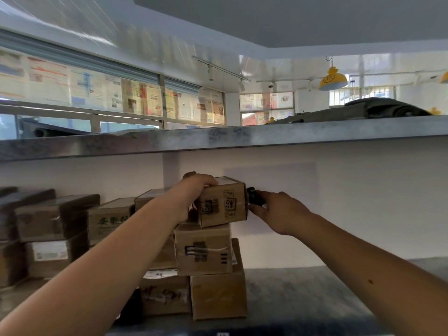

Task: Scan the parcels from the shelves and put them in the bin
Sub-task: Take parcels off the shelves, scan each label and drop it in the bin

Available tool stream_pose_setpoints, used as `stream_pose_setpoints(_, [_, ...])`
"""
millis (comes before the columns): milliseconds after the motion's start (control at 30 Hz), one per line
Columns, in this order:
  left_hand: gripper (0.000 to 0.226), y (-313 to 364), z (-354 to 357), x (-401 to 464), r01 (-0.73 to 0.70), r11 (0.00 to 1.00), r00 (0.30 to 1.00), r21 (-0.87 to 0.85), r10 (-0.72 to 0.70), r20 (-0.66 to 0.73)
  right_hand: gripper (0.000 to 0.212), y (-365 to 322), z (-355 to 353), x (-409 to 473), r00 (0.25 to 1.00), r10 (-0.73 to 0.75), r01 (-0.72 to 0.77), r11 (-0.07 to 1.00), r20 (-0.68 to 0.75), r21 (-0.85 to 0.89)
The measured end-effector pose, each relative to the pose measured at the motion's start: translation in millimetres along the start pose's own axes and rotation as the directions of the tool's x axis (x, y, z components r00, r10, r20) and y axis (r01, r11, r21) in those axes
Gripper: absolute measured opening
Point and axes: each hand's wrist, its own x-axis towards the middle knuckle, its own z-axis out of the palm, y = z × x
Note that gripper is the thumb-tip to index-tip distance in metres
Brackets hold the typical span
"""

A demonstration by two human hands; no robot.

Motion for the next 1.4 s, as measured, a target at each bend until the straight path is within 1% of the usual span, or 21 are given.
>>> stream_pose_setpoints(133, [0.019, -1, 3, -9, 0.077, 0.987, 0.997, -0.138, -0.073, 0.035, 0.061, 0, -2, -6, 1.0, -0.024, 0.024, 1.0, -0.007, 0.004])
stream_pose_setpoints(200, [0.025, -3, 4, -11, 0.1, 0.978, 0.993, -0.184, -0.087, 0.077, 0.06, -1, -4, -7, 0.999, -0.031, 0.031, 0.999, -0.011, 0.027])
stream_pose_setpoints(300, [0.052, -5, 5, -10, 0.049, 0.966, 0.993, -0.253, -0.02, 0.116, 0.058, -2, -12, -10, 0.999, -0.024, 0.026, 0.998, -0.031, 0.063])
stream_pose_setpoints(400, [0.082, -12, 6, -8, -0.059, 0.933, 0.991, -0.354, 0.097, 0.09, 0.057, -5, -18, -19, 0.999, -0.033, 0.036, 0.996, -0.042, 0.076])
stream_pose_setpoints(433, [0.087, -13, 6, -8, -0.097, 0.926, 0.988, -0.365, 0.135, 0.08, 0.056, -6, -19, -22, 0.998, -0.031, 0.035, 0.996, -0.045, 0.086])
stream_pose_setpoints(500, [0.086, -14, 7, -11, -0.165, 0.92, 0.978, -0.355, 0.198, 0.058, 0.057, -6, -21, -28, 0.998, -0.022, 0.027, 0.994, -0.058, 0.104])
stream_pose_setpoints(600, [0.077, -14, 7, -20, -0.225, 0.918, 0.966, -0.328, 0.255, 0.05, 0.057, -6, -25, -38, 0.998, -0.016, 0.022, 0.994, -0.059, 0.107])
stream_pose_setpoints(667, [0.074, -12, 7, -25, -0.25, 0.922, 0.956, -0.295, 0.283, 0.076, 0.057, -8, -25, -47, 0.998, -0.013, 0.021, 0.992, -0.06, 0.127])
stream_pose_setpoints(767, [0.076, -10, 8, -29, -0.252, 0.928, 0.941, -0.276, 0.301, 0.152, 0.058, -9, -28, -59, 0.996, 0.004, 0.009, 0.989, -0.088, 0.15])
stream_pose_setpoints(833, [0.079, -10, 11, -32, -0.255, 0.929, 0.932, -0.269, 0.31, 0.189, 0.058, -8, -31, -70, 0.995, 0.021, -0.006, 0.989, -0.1, 0.146])
stream_pose_setpoints(1000, [0.097, -14, 21, -42, -0.26, 0.923, 0.9, -0.284, 0.338, 0.276, 0.057, -2, -38, -107, 0.988, 0.075, -0.061, 0.992, -0.132, 0.107])
stream_pose_setpoints(1133, [0.104, -16, 33, -60, -0.328, 0.922, 0.871, -0.207, 0.38, 0.311, 0.059, 9, -42, -138, 0.986, 0.112, -0.106, 0.993, -0.127, 0.052])
stream_pose_setpoints(1233, [0.103, -12, 47, -80, -0.406, 0.899, 0.847, -0.163, 0.437, 0.302, 0.061, 18, -54, -159, 0.981, 0.13, -0.124, 0.991, -0.141, 0.055])
stream_pose_setpoints(1333, [0.101, -8, 64, -102, -0.497, 0.865, 0.828, -0.07, 0.497, 0.26, 0.06, 27, -71, -180, 0.981, 0.118, -0.114, 0.993, -0.153, 0.034])
stream_pose_setpoints(1400, [0.098, -8, 77, -118, -0.532, 0.847, 0.821, -0.012, 0.519, 0.238, 0.058, 36, -80, -194, 0.983, 0.107, -0.107, 0.994, -0.148, 0.007])
